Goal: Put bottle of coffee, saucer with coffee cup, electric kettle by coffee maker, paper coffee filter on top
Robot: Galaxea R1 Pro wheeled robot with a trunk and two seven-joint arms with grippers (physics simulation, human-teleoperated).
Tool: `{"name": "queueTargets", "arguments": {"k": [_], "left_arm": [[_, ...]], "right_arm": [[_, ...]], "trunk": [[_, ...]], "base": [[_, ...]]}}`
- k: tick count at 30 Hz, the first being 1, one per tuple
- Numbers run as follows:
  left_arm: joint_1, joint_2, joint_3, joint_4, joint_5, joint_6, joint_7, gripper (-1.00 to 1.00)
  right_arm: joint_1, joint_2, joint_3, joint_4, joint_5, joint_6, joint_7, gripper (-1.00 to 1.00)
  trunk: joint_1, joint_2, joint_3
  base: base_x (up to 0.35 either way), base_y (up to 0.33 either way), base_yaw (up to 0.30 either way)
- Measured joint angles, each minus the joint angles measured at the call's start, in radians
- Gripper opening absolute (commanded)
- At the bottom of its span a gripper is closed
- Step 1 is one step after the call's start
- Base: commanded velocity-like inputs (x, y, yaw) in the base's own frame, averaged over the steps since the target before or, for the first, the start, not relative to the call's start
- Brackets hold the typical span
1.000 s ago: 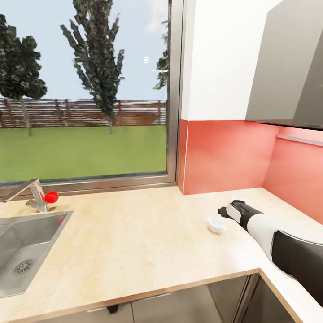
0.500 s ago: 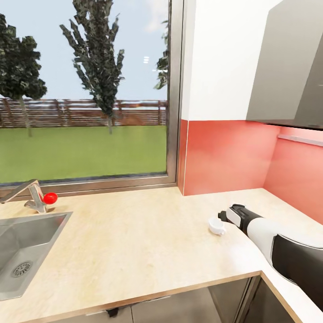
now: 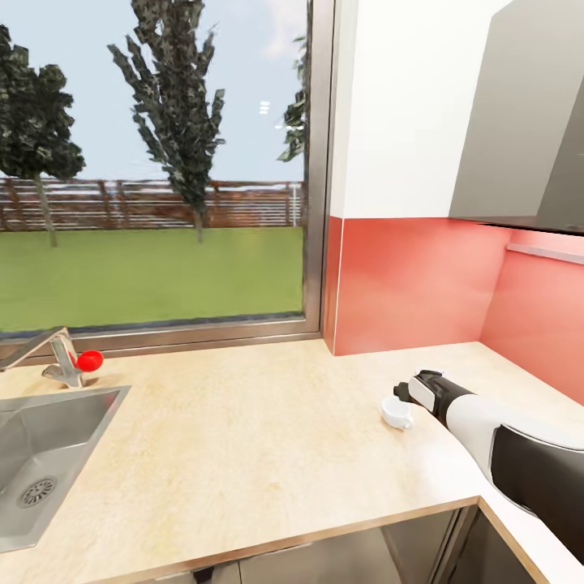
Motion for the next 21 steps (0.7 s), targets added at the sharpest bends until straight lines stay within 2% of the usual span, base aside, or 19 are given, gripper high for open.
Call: {"name": "queueTargets", "arguments": {"k": [21], "left_arm": [[0.000,0.000,0.000,0.000,0.000,0.000,0.000,1.00]], "right_arm": [[0.022,-0.006,-0.001,0.002,0.000,0.000,-0.002,1.00]], "trunk": [[0.000,0.000,0.000]], "base": [[0.024,0.001,0.000]]}}
